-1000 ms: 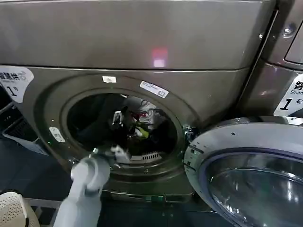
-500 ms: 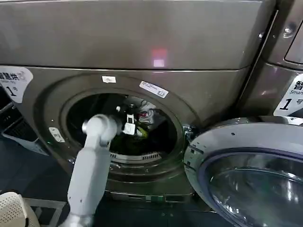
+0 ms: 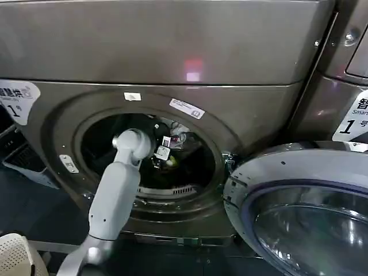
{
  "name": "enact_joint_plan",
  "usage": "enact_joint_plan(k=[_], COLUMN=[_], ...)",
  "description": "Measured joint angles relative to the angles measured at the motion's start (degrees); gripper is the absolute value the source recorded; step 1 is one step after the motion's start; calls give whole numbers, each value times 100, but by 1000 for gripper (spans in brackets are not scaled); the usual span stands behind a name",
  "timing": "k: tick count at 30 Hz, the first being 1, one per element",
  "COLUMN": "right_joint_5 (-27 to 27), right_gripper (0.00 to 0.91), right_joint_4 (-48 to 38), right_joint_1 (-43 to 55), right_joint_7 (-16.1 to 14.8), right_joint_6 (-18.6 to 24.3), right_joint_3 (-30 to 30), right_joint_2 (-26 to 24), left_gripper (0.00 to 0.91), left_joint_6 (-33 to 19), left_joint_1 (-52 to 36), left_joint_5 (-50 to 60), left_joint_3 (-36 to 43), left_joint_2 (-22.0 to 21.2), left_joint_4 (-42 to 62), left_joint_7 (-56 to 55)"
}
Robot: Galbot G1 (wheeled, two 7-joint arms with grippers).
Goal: Grasp the clothes from the dryer.
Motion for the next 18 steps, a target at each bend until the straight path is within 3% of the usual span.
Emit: enact_joint_plan(k=[18], right_joint_5=[-3], right_gripper=[907], right_joint_4=[93], right_joint_1=[72], right_joint_7=[-8], right_joint_6=[-10], right_joint_3=[-112], right_joint_2=[5], left_gripper=[907], left_joint_6=[178], left_joint_1=[-193], left_joint_5=[-18], left_joint_3=[106], left_joint_2=[165], left_joint_4=[435], left_joint_7=[20])
